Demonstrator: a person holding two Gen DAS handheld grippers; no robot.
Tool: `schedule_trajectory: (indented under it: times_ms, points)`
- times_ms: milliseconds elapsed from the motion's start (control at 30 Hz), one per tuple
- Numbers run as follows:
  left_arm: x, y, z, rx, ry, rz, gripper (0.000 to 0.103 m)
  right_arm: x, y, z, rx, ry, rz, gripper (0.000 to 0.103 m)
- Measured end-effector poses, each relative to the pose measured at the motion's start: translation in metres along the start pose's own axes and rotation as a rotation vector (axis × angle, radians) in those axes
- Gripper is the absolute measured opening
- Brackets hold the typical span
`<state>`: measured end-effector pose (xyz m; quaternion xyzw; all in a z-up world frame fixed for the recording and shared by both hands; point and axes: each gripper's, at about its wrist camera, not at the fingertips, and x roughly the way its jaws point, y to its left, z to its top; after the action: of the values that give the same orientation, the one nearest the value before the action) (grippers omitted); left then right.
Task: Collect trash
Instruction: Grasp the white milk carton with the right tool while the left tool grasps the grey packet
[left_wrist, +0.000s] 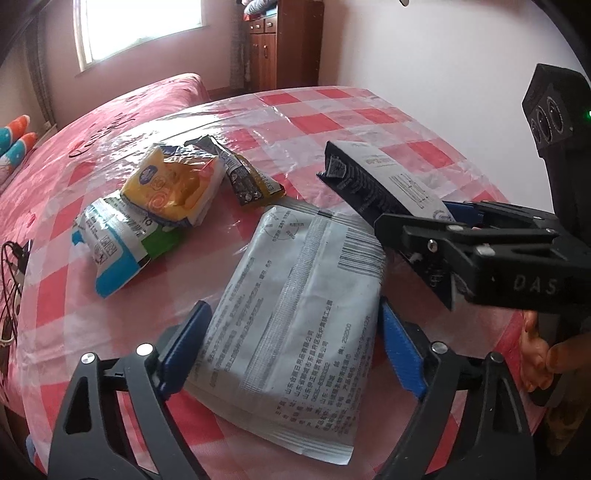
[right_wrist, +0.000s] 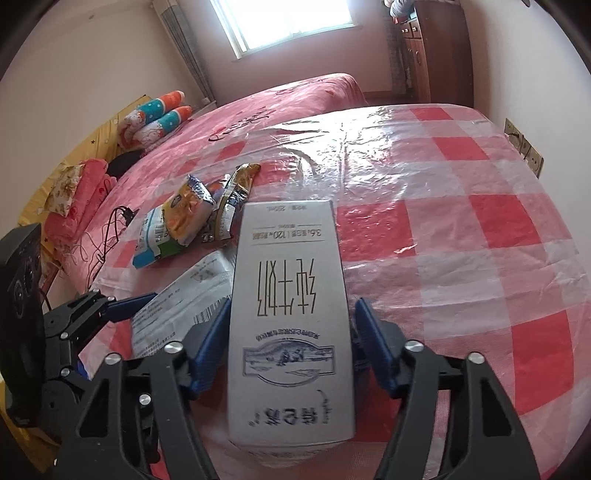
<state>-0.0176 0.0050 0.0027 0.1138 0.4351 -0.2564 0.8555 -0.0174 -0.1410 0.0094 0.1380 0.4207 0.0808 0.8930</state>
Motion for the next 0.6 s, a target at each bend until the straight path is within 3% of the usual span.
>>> schedule_trajectory:
  times_ms: [433, 600]
  points:
    - [-0.018, 0.008, -0.019, -0.093, -0.019, -0.009, 0.083, -0.010, -0.002, -0.001, 0.007, -0.039, 0.039, 0.062]
    - [-0.031, 0.017, -0.031, -0.149, -0.028, -0.032, 0.082, -0.013, -0.005, -0.003, 0.042, -0.040, 0.090, 0.062]
